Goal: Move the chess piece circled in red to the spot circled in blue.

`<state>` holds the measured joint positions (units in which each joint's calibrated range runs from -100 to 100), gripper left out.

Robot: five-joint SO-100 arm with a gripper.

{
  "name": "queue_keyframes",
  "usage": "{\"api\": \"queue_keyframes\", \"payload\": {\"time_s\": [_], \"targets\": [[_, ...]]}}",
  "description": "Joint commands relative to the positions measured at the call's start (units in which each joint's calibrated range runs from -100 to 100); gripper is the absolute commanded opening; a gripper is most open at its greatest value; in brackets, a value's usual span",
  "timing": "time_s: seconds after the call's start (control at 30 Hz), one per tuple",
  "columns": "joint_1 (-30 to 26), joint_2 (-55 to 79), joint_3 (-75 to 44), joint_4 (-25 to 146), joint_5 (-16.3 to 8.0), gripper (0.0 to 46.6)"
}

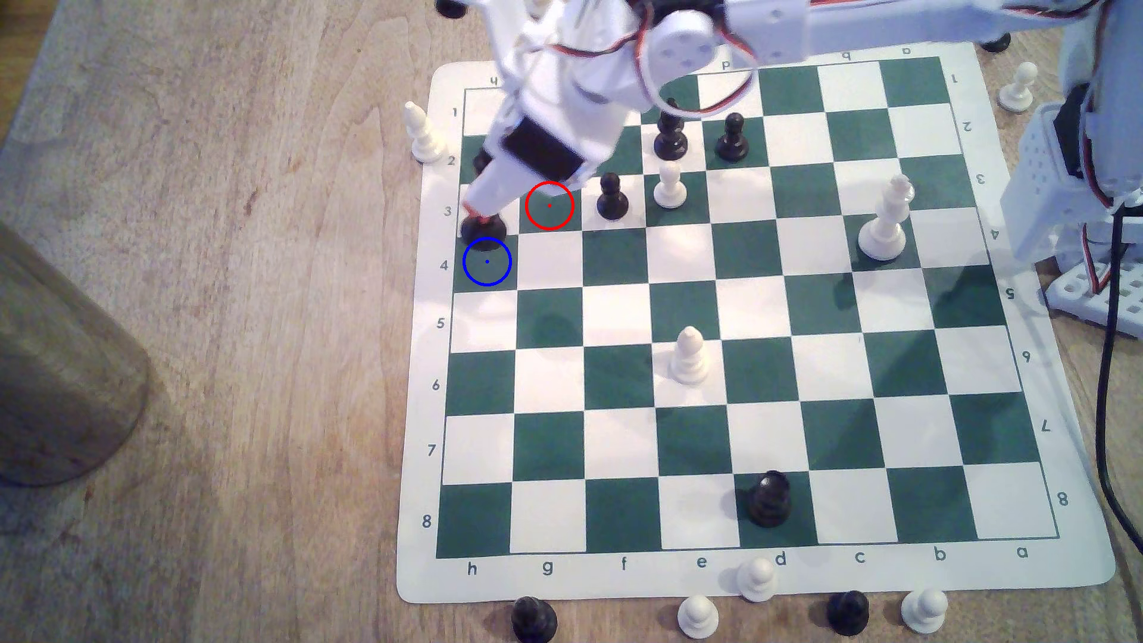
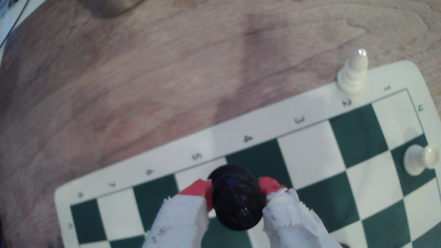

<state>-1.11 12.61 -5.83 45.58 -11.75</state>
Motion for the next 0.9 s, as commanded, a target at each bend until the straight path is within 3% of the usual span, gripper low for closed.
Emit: {"api": "queue_keyframes", "payload": {"time_s": [0.0,0.27,0.87], "targets": [[-0.34,1.91,-9.76,0.29,0.29,2.3],[-0.73,9.80,-18.56,2.17,0.88,2.3],[0.68,14.72,-21.73,4.38,3.52,2.9]]}}
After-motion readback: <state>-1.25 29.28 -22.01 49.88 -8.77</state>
